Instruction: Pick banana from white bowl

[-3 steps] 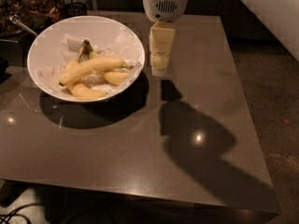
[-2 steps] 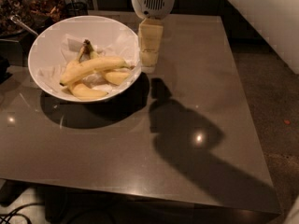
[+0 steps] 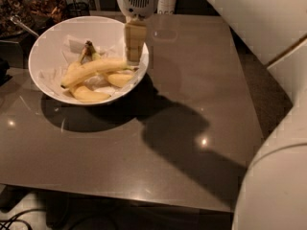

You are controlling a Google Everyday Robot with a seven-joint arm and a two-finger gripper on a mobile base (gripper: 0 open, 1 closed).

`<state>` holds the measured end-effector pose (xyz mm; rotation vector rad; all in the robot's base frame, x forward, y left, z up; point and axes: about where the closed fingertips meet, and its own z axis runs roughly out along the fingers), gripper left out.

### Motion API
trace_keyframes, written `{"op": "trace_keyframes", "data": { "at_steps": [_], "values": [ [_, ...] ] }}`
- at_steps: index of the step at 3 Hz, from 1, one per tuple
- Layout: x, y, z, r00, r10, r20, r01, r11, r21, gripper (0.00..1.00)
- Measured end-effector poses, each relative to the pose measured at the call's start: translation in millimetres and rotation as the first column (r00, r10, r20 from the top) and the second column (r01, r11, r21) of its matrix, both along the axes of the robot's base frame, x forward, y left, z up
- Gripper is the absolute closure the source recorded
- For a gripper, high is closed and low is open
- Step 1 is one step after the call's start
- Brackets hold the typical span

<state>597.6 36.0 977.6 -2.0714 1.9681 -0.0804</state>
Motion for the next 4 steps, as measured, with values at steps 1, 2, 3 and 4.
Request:
{"op": "trace_keyframes", "data": {
  "at_steps": [1, 2, 3, 4],
  "values": [
    [5, 18, -10, 0.9993, 0.023, -0.031, -0.022, 1.000, 0.015, 0.26],
    [13, 36, -23, 0.9966, 0.055, -0.061, -0.054, 0.998, 0.015, 0.27],
    [20, 53, -39, 0.9923, 0.090, -0.085, -0.091, 0.996, -0.006, 0.32],
    [25, 66, -51, 0.9889, 0.111, -0.098, -0.114, 0.993, -0.028, 0.35]
  ]
}}
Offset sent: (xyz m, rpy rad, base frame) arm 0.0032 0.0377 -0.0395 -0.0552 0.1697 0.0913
